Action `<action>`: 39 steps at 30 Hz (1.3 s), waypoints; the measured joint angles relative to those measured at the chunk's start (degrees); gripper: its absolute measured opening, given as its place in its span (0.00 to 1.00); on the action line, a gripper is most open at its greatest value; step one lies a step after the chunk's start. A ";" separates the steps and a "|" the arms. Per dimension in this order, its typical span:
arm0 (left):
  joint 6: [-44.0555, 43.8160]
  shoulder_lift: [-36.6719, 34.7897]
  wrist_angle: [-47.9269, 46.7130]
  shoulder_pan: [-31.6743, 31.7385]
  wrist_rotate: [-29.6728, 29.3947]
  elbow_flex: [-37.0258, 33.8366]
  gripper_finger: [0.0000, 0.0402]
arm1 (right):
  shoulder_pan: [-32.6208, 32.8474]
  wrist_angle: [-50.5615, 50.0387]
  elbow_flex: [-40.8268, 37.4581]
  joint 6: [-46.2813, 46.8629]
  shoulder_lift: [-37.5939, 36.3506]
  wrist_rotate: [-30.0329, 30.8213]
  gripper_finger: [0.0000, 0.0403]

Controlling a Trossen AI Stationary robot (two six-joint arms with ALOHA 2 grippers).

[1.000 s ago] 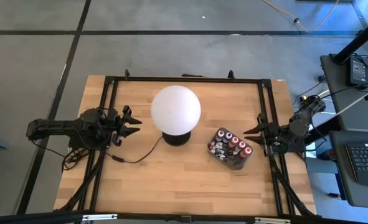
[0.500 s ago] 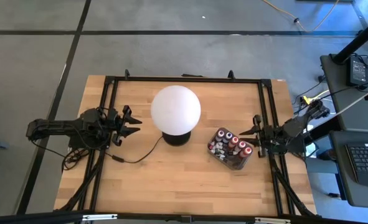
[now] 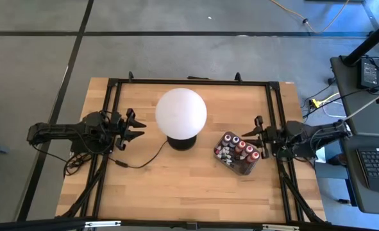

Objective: Pick & Place food coloring
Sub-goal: Return to Home Position

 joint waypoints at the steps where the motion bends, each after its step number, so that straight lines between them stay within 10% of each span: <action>1: 0.00 0.00 -0.02 0.00 0.02 0.00 0.37 | -1.36 0.16 -0.08 0.16 0.04 -1.54 0.23; 19: 6.47 0.02 -0.95 0.00 0.02 0.00 0.36 | -9.99 -0.55 -0.11 -9.32 2.27 -5.37 0.23; 39: 5.58 0.02 -7.96 0.00 0.13 0.00 0.36 | -9.97 -0.57 -0.11 4.59 3.08 -5.35 0.23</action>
